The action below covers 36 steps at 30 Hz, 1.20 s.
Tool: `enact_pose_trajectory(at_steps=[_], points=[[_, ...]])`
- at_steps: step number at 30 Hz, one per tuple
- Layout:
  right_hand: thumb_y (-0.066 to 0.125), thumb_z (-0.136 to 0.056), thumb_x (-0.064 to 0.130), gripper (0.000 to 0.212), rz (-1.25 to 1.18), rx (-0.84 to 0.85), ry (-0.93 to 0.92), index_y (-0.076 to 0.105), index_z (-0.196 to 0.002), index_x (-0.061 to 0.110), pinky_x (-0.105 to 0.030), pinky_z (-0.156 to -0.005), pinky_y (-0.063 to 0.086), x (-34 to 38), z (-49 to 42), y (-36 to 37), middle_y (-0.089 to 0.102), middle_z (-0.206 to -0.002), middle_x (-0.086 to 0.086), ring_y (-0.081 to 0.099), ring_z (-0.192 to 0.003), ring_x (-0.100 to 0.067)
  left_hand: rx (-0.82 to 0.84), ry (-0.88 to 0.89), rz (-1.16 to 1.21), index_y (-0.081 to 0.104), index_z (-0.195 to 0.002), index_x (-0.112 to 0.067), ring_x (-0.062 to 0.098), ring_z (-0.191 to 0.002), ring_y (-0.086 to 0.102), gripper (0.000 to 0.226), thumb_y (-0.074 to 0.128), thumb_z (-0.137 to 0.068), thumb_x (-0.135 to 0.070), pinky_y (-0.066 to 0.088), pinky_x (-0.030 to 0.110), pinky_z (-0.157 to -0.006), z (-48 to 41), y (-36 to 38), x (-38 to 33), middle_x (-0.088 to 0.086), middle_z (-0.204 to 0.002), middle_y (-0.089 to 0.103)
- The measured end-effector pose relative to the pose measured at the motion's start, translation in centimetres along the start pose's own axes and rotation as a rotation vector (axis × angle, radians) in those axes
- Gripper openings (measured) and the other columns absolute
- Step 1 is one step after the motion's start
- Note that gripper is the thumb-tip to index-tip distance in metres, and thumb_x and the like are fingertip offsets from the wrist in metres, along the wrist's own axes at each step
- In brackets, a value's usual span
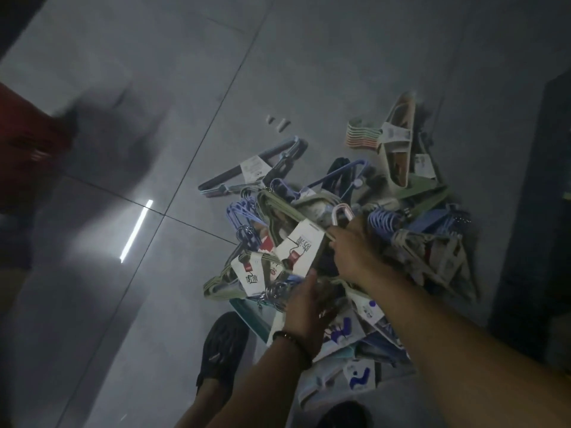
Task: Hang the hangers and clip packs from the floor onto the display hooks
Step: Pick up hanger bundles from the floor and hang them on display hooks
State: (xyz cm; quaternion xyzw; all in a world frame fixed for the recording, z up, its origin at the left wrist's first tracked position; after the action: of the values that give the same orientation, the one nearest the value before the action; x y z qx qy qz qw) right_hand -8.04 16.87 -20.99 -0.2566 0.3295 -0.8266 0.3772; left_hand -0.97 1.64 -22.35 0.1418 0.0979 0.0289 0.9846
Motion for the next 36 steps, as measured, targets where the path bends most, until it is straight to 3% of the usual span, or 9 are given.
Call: enact_pose_trajectory(at_steps=[5,9,13,17,22,24,29,33,36], points=[[0.058,-0.098,0.018,0.048,0.059,0.1,0.035,0.043,-0.143,0.026,-0.049,-0.102,0.05,-0.3,-1.7,0.6,0.032,-0.151,-0.023,0.051,-0.123,-0.043,-0.048,-0.026,0.039,0.067,-0.104,-0.004,0.028,-0.083,0.066,0.033,0.052,-0.108,-0.033,0.056,0.04,-0.08,-2.8,1.2,-0.2,0.016,-0.091,0.071],[0.052,-0.103,0.022,0.046,0.113,0.274,0.038,0.035,-0.146,0.021,-0.051,-0.098,0.053,-0.5,-1.4,1.7,0.057,-0.133,-0.026,0.06,-0.116,-0.043,-0.101,0.001,0.066,0.067,-0.12,-0.003,0.039,-0.106,0.067,0.027,0.051,-0.109,-0.02,0.054,0.051,-0.097,-3.8,1.2,-0.6,0.025,-0.118,0.071],[0.053,-0.1,0.013,0.03,0.132,0.146,-0.059,0.049,-0.13,0.018,-0.04,-0.081,0.054,1.1,-0.5,0.3,0.066,-0.114,-0.014,0.065,-0.102,-0.037,-0.182,0.039,-0.022,0.066,-0.115,0.001,0.033,-0.097,0.066,0.022,0.052,-0.104,-0.014,0.055,0.055,-0.097,-3.6,0.2,-1.0,0.023,-0.109,0.069],[0.052,-0.107,0.02,0.021,-0.208,0.037,-0.04,0.057,-0.127,0.016,-0.032,-0.078,0.042,1.7,2.4,-0.5,0.067,-0.119,-0.012,0.064,-0.106,-0.034,-0.135,0.055,0.174,0.063,-0.093,-0.009,0.024,-0.072,0.059,0.016,0.053,-0.103,-0.017,0.051,0.038,-0.071,-1.2,0.7,-1.7,0.013,-0.081,0.06],[0.045,-0.111,0.026,0.041,-0.706,-0.156,0.032,0.047,-0.152,0.028,-0.022,-0.084,0.047,1.8,8.2,-1.3,0.064,-0.133,0.007,0.063,-0.11,-0.008,-0.021,0.216,0.226,0.066,-0.124,-0.001,0.031,-0.09,0.07,0.028,0.058,-0.1,-0.014,0.057,0.045,-0.086,3.2,1.7,-5.4,0.023,-0.114,0.073],[0.045,-0.11,0.031,0.051,-0.817,-0.204,0.032,0.034,-0.16,0.032,-0.018,-0.092,0.048,2.1,10.9,-2.6,0.056,-0.142,0.013,0.057,-0.115,-0.003,-0.051,0.33,0.084,0.064,-0.126,-0.006,0.028,-0.086,0.066,0.027,0.057,-0.1,-0.013,0.056,0.048,-0.08,5.5,1.8,-6.7,0.028,-0.116,0.071],[0.069,-0.089,0.05,0.08,-0.845,-0.21,0.002,0.024,-0.156,0.049,-0.047,-0.11,0.047,1.4,19.2,-10.9,0.042,-0.158,0.009,0.047,-0.14,-0.016,-0.06,0.644,-0.402,0.069,-0.121,-0.024,0.035,-0.097,0.068,0.025,0.053,-0.103,-0.019,0.055,0.058,-0.085,14.9,4.8,-11.7,0.013,-0.11,0.074],[0.08,-0.078,0.039,0.085,-0.484,-0.787,-0.108,0.035,-0.149,0.032,-0.021,-0.082,0.047,-0.4,30.3,-27.5,0.04,-0.142,0.0,0.046,-0.121,-0.016,0.072,0.854,-0.886,0.057,-0.116,-0.051,0.011,-0.096,0.068,0.032,0.049,-0.108,-0.021,0.056,0.017,-0.075,26.3,8.9,-16.2,-0.026,-0.106,0.071],[0.078,-0.071,0.061,0.099,-0.139,-0.791,-0.245,0.033,-0.152,0.027,-0.033,-0.107,0.043,0.5,37.7,-36.7,0.032,-0.149,-0.001,0.035,-0.134,-0.018,0.208,1.04,-1.33,0.052,-0.126,-0.051,0.001,-0.111,0.061,0.033,0.063,-0.098,-0.036,0.053,0.015,-0.089,37.5,13.4,-19.0,-0.028,-0.122,0.064]])
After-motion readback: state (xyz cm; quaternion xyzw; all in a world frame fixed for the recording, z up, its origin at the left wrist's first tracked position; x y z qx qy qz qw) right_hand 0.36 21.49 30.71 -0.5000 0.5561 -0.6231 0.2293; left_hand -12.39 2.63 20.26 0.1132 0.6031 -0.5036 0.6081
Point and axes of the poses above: each hand's wrist, its own z-axis away from the middle knuckle, its own y-axis out of the palm, x = y × z, the point moved 7 cm from there along -z, towards the middle knuckle
